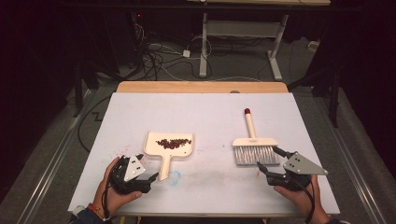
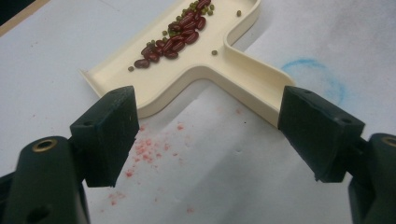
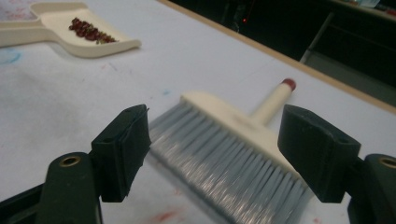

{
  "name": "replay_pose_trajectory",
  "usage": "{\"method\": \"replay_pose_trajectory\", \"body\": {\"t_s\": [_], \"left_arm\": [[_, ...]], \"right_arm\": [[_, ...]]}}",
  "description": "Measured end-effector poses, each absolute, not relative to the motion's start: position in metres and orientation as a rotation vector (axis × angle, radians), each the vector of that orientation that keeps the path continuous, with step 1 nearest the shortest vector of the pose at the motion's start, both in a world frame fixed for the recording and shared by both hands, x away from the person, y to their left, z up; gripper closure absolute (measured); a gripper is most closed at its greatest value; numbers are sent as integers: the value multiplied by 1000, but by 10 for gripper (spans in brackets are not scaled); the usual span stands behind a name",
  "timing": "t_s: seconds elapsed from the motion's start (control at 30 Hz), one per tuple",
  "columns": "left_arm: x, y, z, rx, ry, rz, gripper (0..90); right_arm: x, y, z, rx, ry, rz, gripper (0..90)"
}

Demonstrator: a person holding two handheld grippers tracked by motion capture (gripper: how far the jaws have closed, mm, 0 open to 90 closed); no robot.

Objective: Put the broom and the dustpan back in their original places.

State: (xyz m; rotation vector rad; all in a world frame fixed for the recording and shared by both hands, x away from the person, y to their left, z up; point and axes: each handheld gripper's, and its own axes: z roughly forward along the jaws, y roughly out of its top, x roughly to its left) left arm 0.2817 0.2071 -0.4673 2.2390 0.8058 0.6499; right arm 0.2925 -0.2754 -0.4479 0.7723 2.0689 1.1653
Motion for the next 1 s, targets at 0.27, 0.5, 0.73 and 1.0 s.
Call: {"method": "replay_pose_trajectory", "body": {"t_s": [0.27, 0.5, 0.73, 1.0], "left_arm": [[279, 206, -467, 2245, 795, 654, 198], [275, 205, -468, 2262, 781, 670, 198], [275, 207, -468, 2255, 790, 666, 198], [275, 206, -468, 2261, 788, 664, 198]], "right_arm": [[285, -275, -459, 756, 2109, 1148, 257], [284, -274, -456, 726, 2104, 1151, 256], [283, -272, -455, 727, 2101, 1150, 254], [283, -271, -455, 726, 2102, 1153, 254]]}}
